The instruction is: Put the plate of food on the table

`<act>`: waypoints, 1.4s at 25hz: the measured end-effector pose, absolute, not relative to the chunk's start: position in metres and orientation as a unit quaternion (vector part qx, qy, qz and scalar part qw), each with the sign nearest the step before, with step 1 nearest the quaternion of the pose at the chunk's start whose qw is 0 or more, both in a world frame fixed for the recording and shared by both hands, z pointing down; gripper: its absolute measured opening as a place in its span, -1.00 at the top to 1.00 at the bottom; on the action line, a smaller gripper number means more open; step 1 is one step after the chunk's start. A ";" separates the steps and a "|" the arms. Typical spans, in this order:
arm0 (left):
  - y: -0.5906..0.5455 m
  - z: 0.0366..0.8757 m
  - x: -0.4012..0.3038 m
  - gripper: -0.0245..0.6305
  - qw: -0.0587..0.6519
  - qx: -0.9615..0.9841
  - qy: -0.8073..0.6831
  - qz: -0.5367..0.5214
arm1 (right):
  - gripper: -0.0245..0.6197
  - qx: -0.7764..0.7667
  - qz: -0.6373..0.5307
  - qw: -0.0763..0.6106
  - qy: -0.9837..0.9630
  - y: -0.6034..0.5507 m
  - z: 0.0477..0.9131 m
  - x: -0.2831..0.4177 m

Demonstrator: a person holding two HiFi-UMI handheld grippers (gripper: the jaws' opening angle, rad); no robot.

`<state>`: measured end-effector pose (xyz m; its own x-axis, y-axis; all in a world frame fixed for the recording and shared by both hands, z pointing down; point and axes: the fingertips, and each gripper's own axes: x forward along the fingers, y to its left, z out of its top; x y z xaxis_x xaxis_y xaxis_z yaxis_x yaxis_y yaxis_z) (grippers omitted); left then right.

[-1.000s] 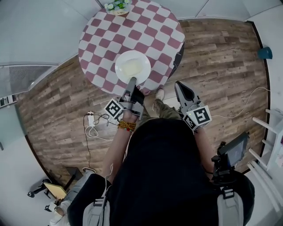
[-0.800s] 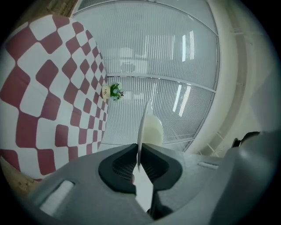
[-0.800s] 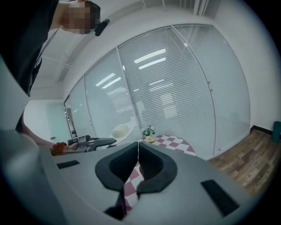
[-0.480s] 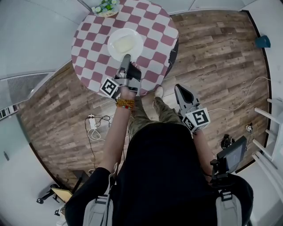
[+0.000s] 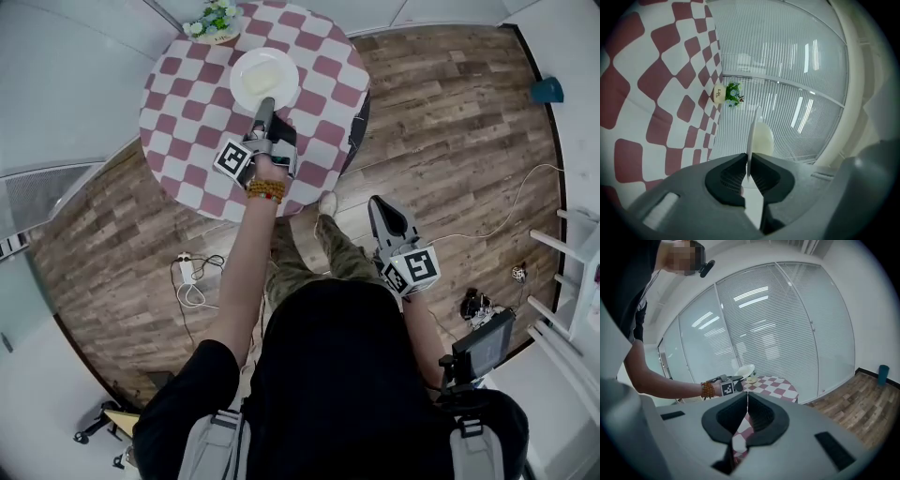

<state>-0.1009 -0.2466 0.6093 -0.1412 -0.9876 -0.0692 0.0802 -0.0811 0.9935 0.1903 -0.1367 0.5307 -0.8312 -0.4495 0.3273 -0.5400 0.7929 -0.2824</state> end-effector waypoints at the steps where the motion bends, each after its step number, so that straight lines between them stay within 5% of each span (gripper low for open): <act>1: -0.253 0.617 -0.103 0.85 0.470 0.460 -0.494 -0.569 | 0.89 0.265 0.186 0.124 -0.938 -0.136 0.532 0.191; 16: -0.263 0.764 -0.098 0.85 0.549 0.352 -0.556 -0.515 | 0.89 0.297 0.208 0.170 -0.916 -0.121 0.563 0.231; 35: -0.274 0.817 -0.109 0.85 0.595 0.262 -0.567 -0.507 | 0.89 0.318 0.229 0.166 -0.905 -0.134 0.576 0.246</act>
<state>-0.1094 -0.2737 0.8174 -0.1556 -0.8995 0.4083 0.3060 0.3491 0.8857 0.2459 -0.1337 0.5758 -0.7431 -0.4993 0.4455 -0.6510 0.6935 -0.3087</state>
